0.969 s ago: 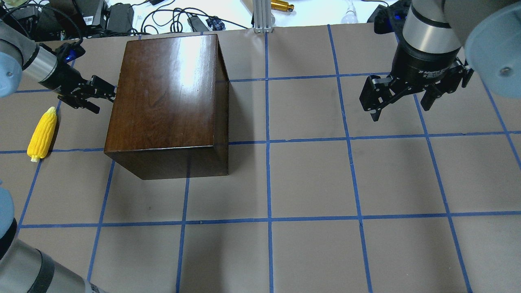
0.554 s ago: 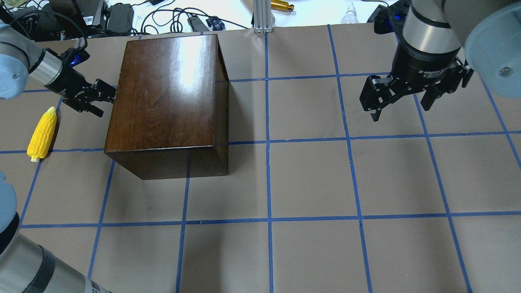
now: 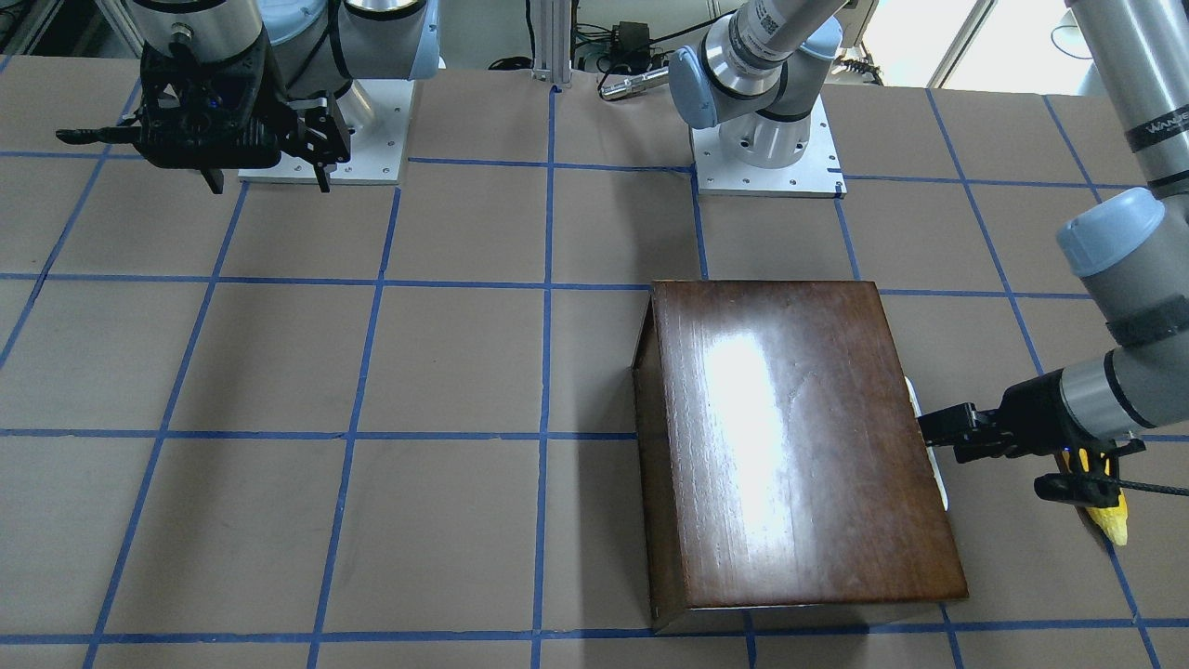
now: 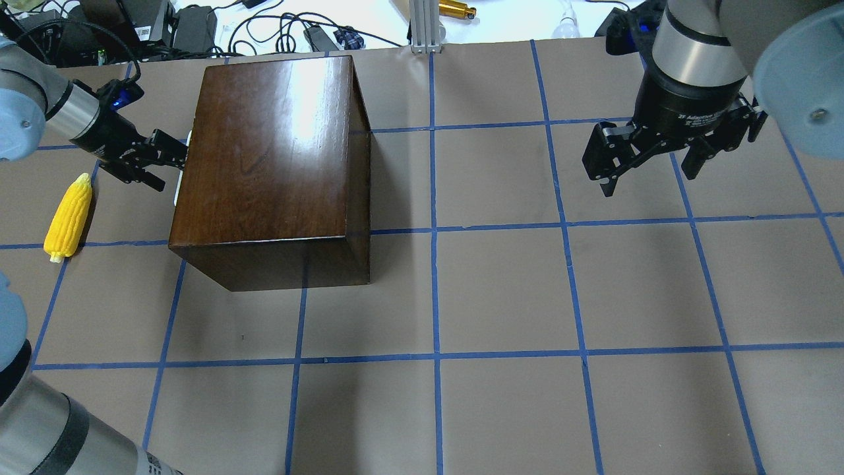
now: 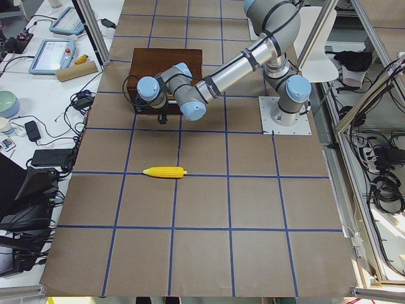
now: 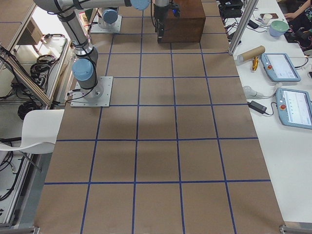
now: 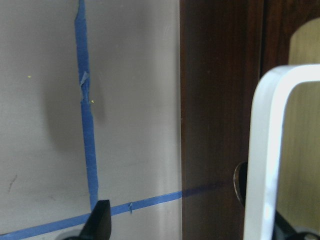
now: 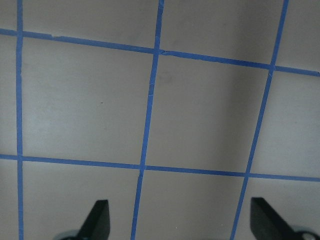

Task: Open drawer and put corn inside
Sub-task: 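Pull the drawer outward from the cabinet with the left gripper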

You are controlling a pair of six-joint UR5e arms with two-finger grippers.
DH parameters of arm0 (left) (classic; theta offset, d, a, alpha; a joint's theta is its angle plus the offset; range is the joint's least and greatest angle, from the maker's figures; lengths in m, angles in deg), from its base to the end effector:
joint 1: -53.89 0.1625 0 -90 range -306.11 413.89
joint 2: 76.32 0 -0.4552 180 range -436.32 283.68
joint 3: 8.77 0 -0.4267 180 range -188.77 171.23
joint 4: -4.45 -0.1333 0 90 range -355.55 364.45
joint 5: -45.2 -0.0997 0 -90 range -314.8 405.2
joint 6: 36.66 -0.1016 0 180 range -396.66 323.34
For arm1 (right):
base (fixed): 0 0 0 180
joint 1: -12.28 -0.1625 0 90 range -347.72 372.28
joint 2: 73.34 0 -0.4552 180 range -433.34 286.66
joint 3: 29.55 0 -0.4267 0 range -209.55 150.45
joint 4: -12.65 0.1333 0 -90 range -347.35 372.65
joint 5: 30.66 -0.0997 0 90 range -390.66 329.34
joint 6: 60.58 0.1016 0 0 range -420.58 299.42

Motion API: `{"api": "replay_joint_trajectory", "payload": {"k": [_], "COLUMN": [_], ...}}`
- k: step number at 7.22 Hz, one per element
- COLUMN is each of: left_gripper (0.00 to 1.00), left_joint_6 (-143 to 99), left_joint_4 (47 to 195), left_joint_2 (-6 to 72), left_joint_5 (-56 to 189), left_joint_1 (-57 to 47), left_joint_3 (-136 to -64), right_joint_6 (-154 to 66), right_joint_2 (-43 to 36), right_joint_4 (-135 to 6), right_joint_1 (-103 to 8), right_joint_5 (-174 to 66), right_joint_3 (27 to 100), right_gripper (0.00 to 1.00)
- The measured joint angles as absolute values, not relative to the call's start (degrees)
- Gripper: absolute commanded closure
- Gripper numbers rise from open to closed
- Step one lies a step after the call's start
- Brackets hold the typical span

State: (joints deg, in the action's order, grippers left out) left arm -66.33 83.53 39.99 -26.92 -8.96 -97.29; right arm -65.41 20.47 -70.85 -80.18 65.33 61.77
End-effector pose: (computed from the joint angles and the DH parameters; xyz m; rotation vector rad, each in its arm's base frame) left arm 0.1560 -0.6646 0.2735 -0.0077 -2.7525 -0.0893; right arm 0.1435 -0.4827 0.5275 0.1986 -3.0301 -0.1096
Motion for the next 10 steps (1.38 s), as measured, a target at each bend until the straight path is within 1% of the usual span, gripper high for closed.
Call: {"api": "replay_joint_trajectory", "payload": {"k": [10], "left_gripper": [0.0], "left_joint_6": [-69.4], "left_joint_4": [83.4], "left_joint_2": [40.0], "left_joint_5": [-28.9], "left_joint_1": [1.4], "left_joint_3": [-97.1], "right_joint_6": [-65.4], "right_joint_2": [20.5], "right_joint_4": [-70.8], "right_joint_1": [-80.2], "right_joint_5": [65.4], "right_joint_3": [61.8], "right_gripper": [0.0]}}
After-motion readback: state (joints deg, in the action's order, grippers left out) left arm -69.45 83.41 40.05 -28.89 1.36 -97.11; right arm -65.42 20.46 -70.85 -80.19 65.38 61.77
